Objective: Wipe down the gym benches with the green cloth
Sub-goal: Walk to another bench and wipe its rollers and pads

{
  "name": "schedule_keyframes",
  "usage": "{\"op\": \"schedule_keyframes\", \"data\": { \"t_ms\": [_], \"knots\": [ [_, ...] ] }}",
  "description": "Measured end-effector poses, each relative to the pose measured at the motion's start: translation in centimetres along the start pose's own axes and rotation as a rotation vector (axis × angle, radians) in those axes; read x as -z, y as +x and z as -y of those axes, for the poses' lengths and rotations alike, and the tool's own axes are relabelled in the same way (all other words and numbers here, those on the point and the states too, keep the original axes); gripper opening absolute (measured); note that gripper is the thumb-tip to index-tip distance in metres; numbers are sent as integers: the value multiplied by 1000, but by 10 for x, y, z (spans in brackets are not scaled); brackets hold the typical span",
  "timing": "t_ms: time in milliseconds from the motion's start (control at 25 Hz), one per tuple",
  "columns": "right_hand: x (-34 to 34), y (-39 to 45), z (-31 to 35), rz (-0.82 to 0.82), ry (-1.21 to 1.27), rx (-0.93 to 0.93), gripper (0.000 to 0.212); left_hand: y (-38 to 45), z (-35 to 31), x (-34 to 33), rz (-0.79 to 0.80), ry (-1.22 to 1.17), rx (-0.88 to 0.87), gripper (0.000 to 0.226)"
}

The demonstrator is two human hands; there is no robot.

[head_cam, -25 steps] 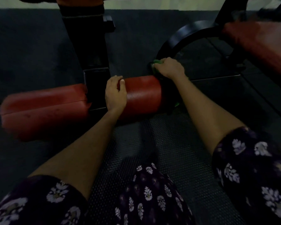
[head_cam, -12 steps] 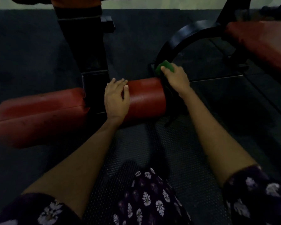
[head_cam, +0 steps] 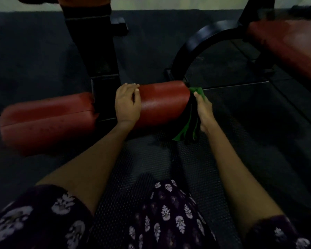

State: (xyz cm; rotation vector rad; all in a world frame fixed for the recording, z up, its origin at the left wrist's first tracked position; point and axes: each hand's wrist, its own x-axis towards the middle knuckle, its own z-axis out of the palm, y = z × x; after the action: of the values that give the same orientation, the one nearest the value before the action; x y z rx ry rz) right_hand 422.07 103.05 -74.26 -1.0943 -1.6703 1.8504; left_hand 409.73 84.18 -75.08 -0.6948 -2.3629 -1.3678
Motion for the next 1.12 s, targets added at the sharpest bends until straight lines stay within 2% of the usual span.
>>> {"op": "schedule_keyframes", "data": {
  "t_ms": [120, 200, 360, 440, 520, 640, 840, 1000, 1120],
  "knots": [
    [8, -11, 6, -47, -122, 35, 22, 1, -6, 1, 117, 56, 103, 32],
    [12, -23, 13, -42, -271, 92, 18, 3, -7, 9, 217, 127, 100, 36],
    [4, -58, 35, -18, -419, 323, 8, 8, -9, 42, 515, 317, -29, 44],
    [-7, -73, 50, 54, -504, 457, 17, 7, -15, 68, 576, 369, -160, 41],
    [-30, -87, 64, 127, -628, 596, 29, 6, -17, 104, 582, 433, -282, 37],
    [-80, -112, 76, 251, -677, 697, 34, 2, -1, 166, 524, 524, -301, 33],
    [-179, -131, 87, 384, -795, 805, 42, -18, 49, 246, 426, 691, -118, 39],
    [-242, -137, 62, 551, -1181, 724, 57, -29, 70, 267, 349, 753, 16, 46],
    [-235, -165, 19, 487, -1362, 811, 60, -32, 82, 269, 327, 781, 72, 49]
  ]
}}
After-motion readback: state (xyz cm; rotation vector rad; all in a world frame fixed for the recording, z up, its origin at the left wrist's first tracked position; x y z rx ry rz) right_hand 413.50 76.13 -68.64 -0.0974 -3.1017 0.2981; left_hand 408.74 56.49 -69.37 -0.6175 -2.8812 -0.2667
